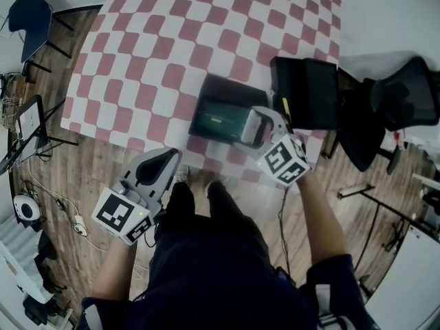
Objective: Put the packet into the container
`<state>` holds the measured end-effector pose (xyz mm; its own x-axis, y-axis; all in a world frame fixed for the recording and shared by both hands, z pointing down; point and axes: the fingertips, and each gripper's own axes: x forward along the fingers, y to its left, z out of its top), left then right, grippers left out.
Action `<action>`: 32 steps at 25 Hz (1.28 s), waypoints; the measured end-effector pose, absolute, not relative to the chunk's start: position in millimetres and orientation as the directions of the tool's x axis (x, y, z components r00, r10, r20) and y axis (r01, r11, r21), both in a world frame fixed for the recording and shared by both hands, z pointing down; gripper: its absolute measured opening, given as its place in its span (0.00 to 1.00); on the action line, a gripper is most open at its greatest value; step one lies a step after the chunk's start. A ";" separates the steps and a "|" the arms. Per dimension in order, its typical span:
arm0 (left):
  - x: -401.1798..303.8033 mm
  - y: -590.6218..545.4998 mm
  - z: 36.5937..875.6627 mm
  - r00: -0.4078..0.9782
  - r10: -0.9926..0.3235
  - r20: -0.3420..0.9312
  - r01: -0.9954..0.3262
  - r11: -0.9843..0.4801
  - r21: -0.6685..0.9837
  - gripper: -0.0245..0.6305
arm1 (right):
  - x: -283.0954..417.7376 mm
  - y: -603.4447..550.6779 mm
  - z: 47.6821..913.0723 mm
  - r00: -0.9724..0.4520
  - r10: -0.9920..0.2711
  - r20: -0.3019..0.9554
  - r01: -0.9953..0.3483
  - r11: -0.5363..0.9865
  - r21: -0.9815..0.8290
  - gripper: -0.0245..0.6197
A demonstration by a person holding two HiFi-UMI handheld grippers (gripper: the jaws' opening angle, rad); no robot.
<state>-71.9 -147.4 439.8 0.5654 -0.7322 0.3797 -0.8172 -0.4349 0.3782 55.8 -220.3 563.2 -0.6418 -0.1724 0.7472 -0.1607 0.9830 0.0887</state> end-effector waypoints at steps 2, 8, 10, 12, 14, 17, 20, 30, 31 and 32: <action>-72.0 -146.9 439.6 0.567 -0.732 0.379 -0.816 -0.436 0.379 0.08 | 52.9 -219.6 564.9 -0.631 -0.178 0.755 -0.139 0.984 0.116 0.67; -72.2 -143.0 440.4 0.571 -0.729 0.377 -0.813 -0.440 0.380 0.08 | 59.4 -218.1 576.6 -0.582 -0.177 0.794 -0.125 0.984 0.128 0.67; -72.5 -141.8 440.1 0.573 -0.728 0.376 -0.812 -0.442 0.380 0.08 | 61.5 -218.2 578.8 -0.572 -0.178 0.801 -0.142 0.983 0.117 0.67; -72.5 -141.0 438.3 0.574 -0.729 0.373 -0.811 -0.445 0.379 0.08 | 62.4 -217.8 578.5 -0.565 -0.172 0.807 -0.146 0.983 0.107 0.67; -72.0 -140.2 436.0 0.576 -0.728 0.371 -0.811 -0.450 0.375 0.08 | 64.1 -216.9 578.3 -0.557 -0.163 0.815 -0.148 0.984 0.095 0.68; -71.8 -138.4 433.2 0.580 -0.727 0.367 -0.808 -0.456 0.372 0.08 | 67.9 -216.2 577.1 -0.550 -0.154 0.821 -0.166 0.983 0.073 0.71; -72.9 -136.1 432.4 0.584 -0.724 0.367 -0.805 -0.462 0.371 0.08 | 71.4 -217.2 571.4 -0.557 -0.159 0.815 -0.191 0.980 0.061 0.73; -61.7 -143.1 413.1 0.621 -0.707 0.340 -0.781 -0.520 0.346 0.08 | 82.5 -221.9 511.0 -0.636 -0.272 0.722 -0.325 0.943 0.070 0.73; -60.5 -144.1 410.0 0.625 -0.705 0.336 -0.778 -0.527 0.342 0.08 | 83.7 -221.0 503.4 -0.648 -0.285 0.707 -0.342 0.938 0.065 0.73; -59.3 -145.0 407.1 0.629 -0.702 0.333 -0.775 -0.534 0.338 0.08 | 84.3 -220.0 494.8 -0.661 -0.297 0.689 -0.360 0.931 0.056 0.73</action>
<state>-59.3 -145.0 407.1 0.6292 -0.7023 0.3329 -0.7750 -0.5341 0.3378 84.3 -220.0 494.8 -0.6614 -0.2969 0.6888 -0.3601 0.9313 0.0556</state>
